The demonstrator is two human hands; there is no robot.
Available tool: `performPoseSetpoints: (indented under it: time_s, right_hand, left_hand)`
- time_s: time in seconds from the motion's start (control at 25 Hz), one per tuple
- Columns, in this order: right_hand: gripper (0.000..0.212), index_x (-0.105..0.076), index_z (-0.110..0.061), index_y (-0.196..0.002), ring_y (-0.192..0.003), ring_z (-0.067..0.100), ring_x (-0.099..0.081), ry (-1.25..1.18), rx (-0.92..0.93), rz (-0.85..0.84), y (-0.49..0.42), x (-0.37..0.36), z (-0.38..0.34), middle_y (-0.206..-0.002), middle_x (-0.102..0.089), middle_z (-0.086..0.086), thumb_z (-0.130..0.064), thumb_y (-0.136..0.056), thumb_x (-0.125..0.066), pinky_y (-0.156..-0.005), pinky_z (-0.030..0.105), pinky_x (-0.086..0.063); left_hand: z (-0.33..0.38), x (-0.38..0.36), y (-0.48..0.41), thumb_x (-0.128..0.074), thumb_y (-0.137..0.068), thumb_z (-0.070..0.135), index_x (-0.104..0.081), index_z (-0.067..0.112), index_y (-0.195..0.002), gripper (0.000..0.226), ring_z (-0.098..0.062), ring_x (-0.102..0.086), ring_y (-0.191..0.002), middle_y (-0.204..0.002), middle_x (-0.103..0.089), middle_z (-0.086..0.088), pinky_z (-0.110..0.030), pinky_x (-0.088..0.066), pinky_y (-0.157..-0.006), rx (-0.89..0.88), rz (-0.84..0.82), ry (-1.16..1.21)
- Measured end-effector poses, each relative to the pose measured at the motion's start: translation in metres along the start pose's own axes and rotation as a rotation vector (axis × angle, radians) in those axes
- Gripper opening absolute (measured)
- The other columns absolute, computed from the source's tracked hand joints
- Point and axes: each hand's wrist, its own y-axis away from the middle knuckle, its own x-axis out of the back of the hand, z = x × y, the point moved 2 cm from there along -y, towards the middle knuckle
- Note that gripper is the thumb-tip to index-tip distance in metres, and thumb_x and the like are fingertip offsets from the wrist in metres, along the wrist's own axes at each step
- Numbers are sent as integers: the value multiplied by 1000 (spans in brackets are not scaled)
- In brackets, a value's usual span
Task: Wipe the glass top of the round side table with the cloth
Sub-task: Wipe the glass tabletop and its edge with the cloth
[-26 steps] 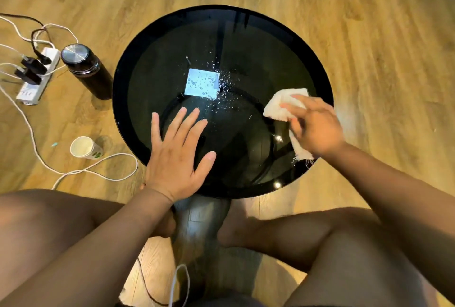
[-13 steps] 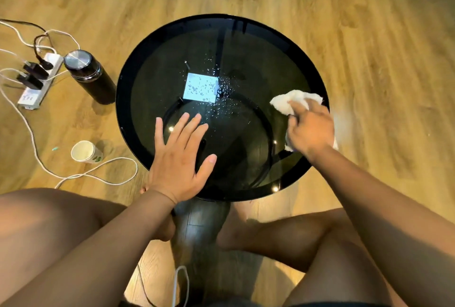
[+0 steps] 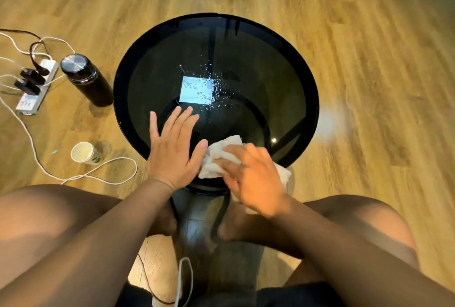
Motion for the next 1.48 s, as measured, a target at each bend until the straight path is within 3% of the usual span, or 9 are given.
performPoseSetpoints:
  time_s: [0.2, 0.44, 0.6, 0.88, 0.96, 1.08, 1.24, 1.36, 1.48]
  right_hand:
    - [38, -67, -32, -122, -104, 36, -55, 173, -68, 8, -31, 15, 107, -131, -61, 4, -41, -95, -40, -80, 46, -40]
    - [41, -63, -26, -125, -122, 40, -46, 263, -478, 44, -94, 29, 205, -140, -50, 8, -41, -98, -35, -95, 51, -35]
    - [33, -57, -27, -124, -124, 42, -44, 239, -647, 20, -109, 31, 207, -138, -48, 14, -37, -101, -36, -98, 50, -36]
    - [41, -66, -22, -124, -106, 42, -53, 130, -500, 84, -41, 9, 71, -128, -58, 15, -40, -95, -43, -87, 45, -43]
    - [36, -69, -23, -116, -99, 37, -56, 81, -396, 113, -22, 4, 13, -121, -63, 11, -39, -90, -49, -80, 43, -44]
    - [21, -71, -26, -99, -92, 28, -56, 12, -145, 12, -10, 1, -41, -110, -65, 1, -38, -88, -57, -75, 41, -41]
    - [32, -71, -36, -107, -88, 29, -59, 115, 5, -57, -15, 14, 23, -116, -66, -2, -40, -85, -49, -70, 40, -41]
    - [34, -70, -34, -115, -97, 34, -59, 247, -117, -34, -22, 24, 100, -124, -64, 2, -36, -89, -48, -76, 43, -41]
    - [36, -63, -30, -125, -114, 33, -52, 323, -356, -47, -46, 35, 164, -137, -55, 5, -32, -96, -42, -90, 46, -40]
  left_hand:
    - [1, -1, -1, -36, -95, 42, -48, 10, -140, 57, -28, -33, -147, -152, -45, -8, -60, -1, -121, 14, 13, 7]
    - [0, -2, -1, -39, -94, 42, -48, 12, -140, 55, -26, -32, -147, -153, -45, -6, -59, 0, -121, 14, -12, -2]
    - [0, -1, -2, -40, -95, 43, -47, 14, -140, 54, -24, -32, -147, -152, -45, -5, -57, 1, -122, 22, -18, 13]
    - [2, 1, -1, -35, -95, 46, -47, 12, -140, 57, -26, -33, -146, -151, -46, -7, -59, -2, -121, 11, -31, 7]
    - [1, 0, -1, -34, -96, 45, -48, 11, -139, 57, -27, -34, -146, -151, -47, -8, -60, -3, -121, 17, -16, 14]
    - [1, 1, 0, -33, -96, 43, -48, 11, -139, 56, -26, -34, -146, -151, -47, -8, -59, -2, -121, 29, -10, 53]
    - [1, 0, 0, -32, -95, 43, -48, 9, -139, 57, -25, -34, -146, -152, -45, -8, -58, -1, -122, 27, -23, 39]
    - [0, -2, -1, -34, -96, 44, -46, 12, -141, 56, -23, -31, -147, -153, -44, -5, -56, 1, -122, 33, -38, 13]
    - [0, -2, -1, -36, -95, 44, -47, 13, -140, 56, -23, -32, -147, -153, -44, -4, -58, -2, -122, 22, -34, 27]
